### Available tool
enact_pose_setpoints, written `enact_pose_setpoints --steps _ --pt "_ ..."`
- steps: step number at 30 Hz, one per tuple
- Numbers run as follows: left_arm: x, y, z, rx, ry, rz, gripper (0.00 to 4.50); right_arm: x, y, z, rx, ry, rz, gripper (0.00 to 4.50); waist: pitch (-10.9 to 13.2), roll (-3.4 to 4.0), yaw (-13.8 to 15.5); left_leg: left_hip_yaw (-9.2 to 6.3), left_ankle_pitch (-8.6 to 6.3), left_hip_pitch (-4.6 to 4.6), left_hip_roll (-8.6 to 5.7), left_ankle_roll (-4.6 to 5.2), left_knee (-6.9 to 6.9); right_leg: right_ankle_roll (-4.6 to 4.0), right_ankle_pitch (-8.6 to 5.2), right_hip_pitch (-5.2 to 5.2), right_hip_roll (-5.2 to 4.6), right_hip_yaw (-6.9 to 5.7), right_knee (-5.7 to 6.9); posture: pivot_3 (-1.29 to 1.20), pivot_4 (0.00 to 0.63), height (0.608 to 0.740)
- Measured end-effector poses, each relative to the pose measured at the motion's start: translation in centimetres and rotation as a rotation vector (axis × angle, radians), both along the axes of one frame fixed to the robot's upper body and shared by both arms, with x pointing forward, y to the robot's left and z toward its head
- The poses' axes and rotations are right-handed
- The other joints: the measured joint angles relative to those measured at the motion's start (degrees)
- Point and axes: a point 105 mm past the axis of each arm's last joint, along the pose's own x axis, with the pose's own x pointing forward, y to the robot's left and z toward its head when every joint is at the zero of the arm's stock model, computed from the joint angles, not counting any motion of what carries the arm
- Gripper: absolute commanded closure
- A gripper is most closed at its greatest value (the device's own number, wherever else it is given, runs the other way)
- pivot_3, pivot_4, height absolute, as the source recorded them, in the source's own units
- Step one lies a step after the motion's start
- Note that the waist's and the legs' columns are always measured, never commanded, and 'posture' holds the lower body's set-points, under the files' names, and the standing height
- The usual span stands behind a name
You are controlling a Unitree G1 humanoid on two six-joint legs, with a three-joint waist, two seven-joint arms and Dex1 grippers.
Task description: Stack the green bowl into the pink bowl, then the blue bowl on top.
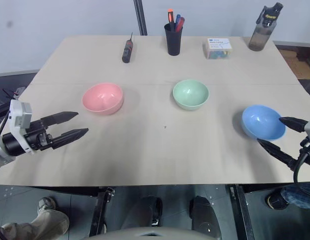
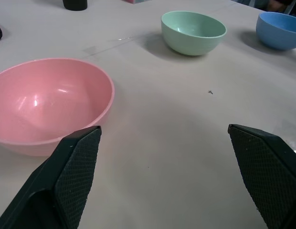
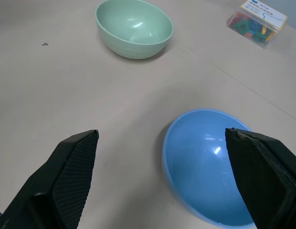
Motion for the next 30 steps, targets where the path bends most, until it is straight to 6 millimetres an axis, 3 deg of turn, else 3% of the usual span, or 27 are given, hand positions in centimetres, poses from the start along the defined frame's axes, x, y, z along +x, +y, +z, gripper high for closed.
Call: enact_pose_setpoints --steps 8,12,15,18,24,28,30 --pt "1.4 -0.9 0.5 0.002 -0.045 0.023 0.00 0.7 0.7 -0.1 -0.001 -0.007 0.020 0.07 0.00 0.00 0.09 -0.01 0.00 -0.03 -0.01 0.00 0.00 0.00 0.00 -0.02 -0.01 -0.01 0.00 0.00 0.150 0.740" --pt "2.7 -1.2 0.5 0.124 -0.094 0.108 0.00 1.6 1.8 0.1 0.020 -0.028 0.064 0.07 0.00 0.00 -0.08 0.01 0.00 -0.03 -0.01 0.00 0.00 0.00 0.01 -0.02 -0.02 0.03 0.01 0.00 0.150 0.740" --pt "4.0 -1.4 0.5 0.293 -0.125 0.176 0.00 2.7 4.3 0.2 0.045 -0.049 0.169 0.07 0.01 -0.02 -0.11 -0.02 0.00 -0.02 -0.01 0.00 0.00 0.00 0.01 -0.03 0.01 0.00 0.02 0.00 0.150 0.740" --pt "4.7 -2.6 0.3 0.553 -0.146 0.100 0.00 4.0 8.4 0.1 0.109 -0.066 0.312 0.07 0.07 0.01 -0.16 0.01 0.00 -0.04 -0.04 -0.01 -0.01 0.00 0.01 -0.08 0.04 0.02 0.01 0.00 0.150 0.740" --pt "6.8 -3.1 -1.1 0.756 -0.139 0.089 0.00 4.9 14.7 -1.0 0.137 -0.072 0.522 0.07 0.13 0.05 -0.07 -0.04 0.01 -0.28 -0.12 -0.01 0.02 0.01 0.01 -0.24 0.09 -0.07 -0.01 0.00 0.150 0.740" --pt "8.9 -3.8 -1.7 0.838 -0.134 0.101 0.00 5.6 17.4 -1.6 0.107 -0.096 0.608 0.07 0.17 -0.01 -0.01 -0.09 0.01 -0.35 -0.31 0.00 0.12 0.03 0.01 -0.25 0.08 -0.10 0.03 0.00 0.150 0.740" --pt "9.5 -3.7 -2.5 0.867 -0.114 0.101 0.87 6.0 17.6 -2.0 0.090 -0.099 0.608 0.00 0.19 -0.04 -0.11 -0.06 0.04 -0.44 -0.31 -0.05 0.12 0.03 0.00 -0.37 0.08 -0.07 0.03 0.00 0.150 0.740"
